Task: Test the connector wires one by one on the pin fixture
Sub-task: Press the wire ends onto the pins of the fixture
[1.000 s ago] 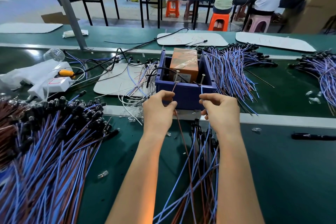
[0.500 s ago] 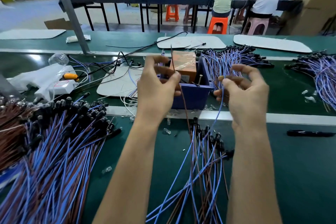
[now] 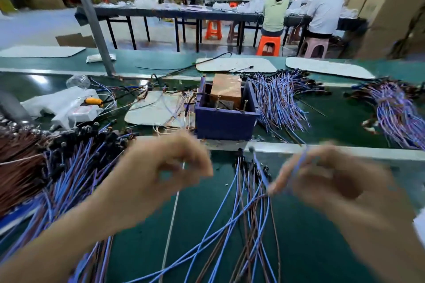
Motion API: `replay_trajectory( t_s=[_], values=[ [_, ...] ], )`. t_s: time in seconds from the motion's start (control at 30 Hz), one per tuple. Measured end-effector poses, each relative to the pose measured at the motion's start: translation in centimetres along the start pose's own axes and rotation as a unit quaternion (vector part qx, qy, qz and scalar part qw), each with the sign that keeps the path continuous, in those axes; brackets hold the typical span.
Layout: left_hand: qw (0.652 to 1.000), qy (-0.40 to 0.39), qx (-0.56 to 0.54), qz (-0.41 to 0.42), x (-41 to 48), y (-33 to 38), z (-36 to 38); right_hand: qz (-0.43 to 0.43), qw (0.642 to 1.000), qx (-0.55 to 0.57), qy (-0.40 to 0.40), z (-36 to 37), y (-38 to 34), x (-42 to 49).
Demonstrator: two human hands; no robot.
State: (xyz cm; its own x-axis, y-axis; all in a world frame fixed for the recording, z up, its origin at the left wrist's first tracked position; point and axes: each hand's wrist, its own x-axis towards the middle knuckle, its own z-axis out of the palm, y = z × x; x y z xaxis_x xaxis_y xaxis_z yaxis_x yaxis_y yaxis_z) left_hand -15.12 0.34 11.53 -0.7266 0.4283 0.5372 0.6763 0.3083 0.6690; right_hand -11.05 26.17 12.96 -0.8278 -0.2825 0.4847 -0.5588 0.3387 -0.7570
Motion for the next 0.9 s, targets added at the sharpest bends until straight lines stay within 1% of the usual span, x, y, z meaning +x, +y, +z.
replay_trajectory(
  t_s=[0.03, 0.07, 0.1, 0.13, 0.17, 0.2, 0.23, 0.27, 0.33, 0.37, 0.43, 0.53, 0.6, 0.7, 0.77, 0.9],
  values=[
    [0.995, -0.086, 0.041, -0.010, -1.8, -1.0, 0.2, 0.038, 0.993, 0.069, -0.084, 1.5, 0.0, -1.6],
    [0.983, -0.160, 0.084, -0.038, -3.3, -2.1, 0.5, 0.070, 0.974, 0.095, -0.194, 2.5, 0.4, -2.2],
    [0.966, -0.214, 0.114, -0.090, -4.5, -3.1, 0.6, 0.108, 0.952, 0.080, -0.274, 4.1, 0.8, -3.1],
    [0.946, -0.273, 0.126, -0.126, -5.6, -3.8, 0.7, 0.141, 0.935, 0.060, -0.321, 5.1, 2.2, -4.6],
    [0.924, -0.337, 0.130, -0.127, -6.7, -4.4, 0.9, 0.175, 0.926, 0.043, -0.331, 5.6, 2.9, -5.6],
    [0.911, -0.377, 0.127, -0.110, -7.4, -4.6, 1.0, 0.186, 0.932, 0.026, -0.310, 6.0, 3.6, -6.1],
    [0.907, -0.390, 0.131, -0.090, -7.5, -4.3, 1.2, 0.193, 0.945, 0.033, -0.262, 6.1, 4.0, -6.2],
    [0.912, -0.377, 0.119, -0.111, -7.3, -4.0, 1.2, 0.197, 0.957, 0.047, -0.206, 6.4, 4.2, -6.5],
    [0.937, -0.300, 0.114, -0.135, -6.9, -4.2, 1.7, 0.241, 0.965, 0.037, -0.092, 6.3, 5.7, -6.8],
    [0.949, -0.253, 0.127, -0.137, -6.3, -4.6, 2.4, 0.248, 0.967, 0.026, -0.045, 6.2, 6.6, -6.7],
    [0.958, -0.192, 0.142, -0.158, -5.2, -6.0, 4.3, 0.246, 0.969, 0.025, 0.020, 6.2, 8.4, -5.8],
    [0.955, -0.148, 0.143, -0.215, -4.1, -7.4, 8.6, 0.232, 0.969, 0.028, 0.084, 6.9, 9.9, -4.8],
    [0.951, -0.137, 0.155, -0.230, -4.0, -7.7, 11.4, 0.217, 0.969, -0.010, 0.117, 7.8, 10.9, -4.7],
    [0.949, -0.102, 0.203, -0.217, -4.5, -7.8, 14.1, 0.202, 0.964, -0.098, 0.144, 8.7, 12.3, -5.1],
    [0.952, -0.075, 0.213, -0.206, -4.8, -7.9, 14.6, 0.186, 0.960, -0.144, 0.153, 8.5, 12.8, -5.5],
    [0.964, -0.061, 0.165, -0.200, -5.3, -7.7, 14.9, 0.149, 0.958, -0.202, 0.140, 8.7, 13.1, -5.5]
  ],
)
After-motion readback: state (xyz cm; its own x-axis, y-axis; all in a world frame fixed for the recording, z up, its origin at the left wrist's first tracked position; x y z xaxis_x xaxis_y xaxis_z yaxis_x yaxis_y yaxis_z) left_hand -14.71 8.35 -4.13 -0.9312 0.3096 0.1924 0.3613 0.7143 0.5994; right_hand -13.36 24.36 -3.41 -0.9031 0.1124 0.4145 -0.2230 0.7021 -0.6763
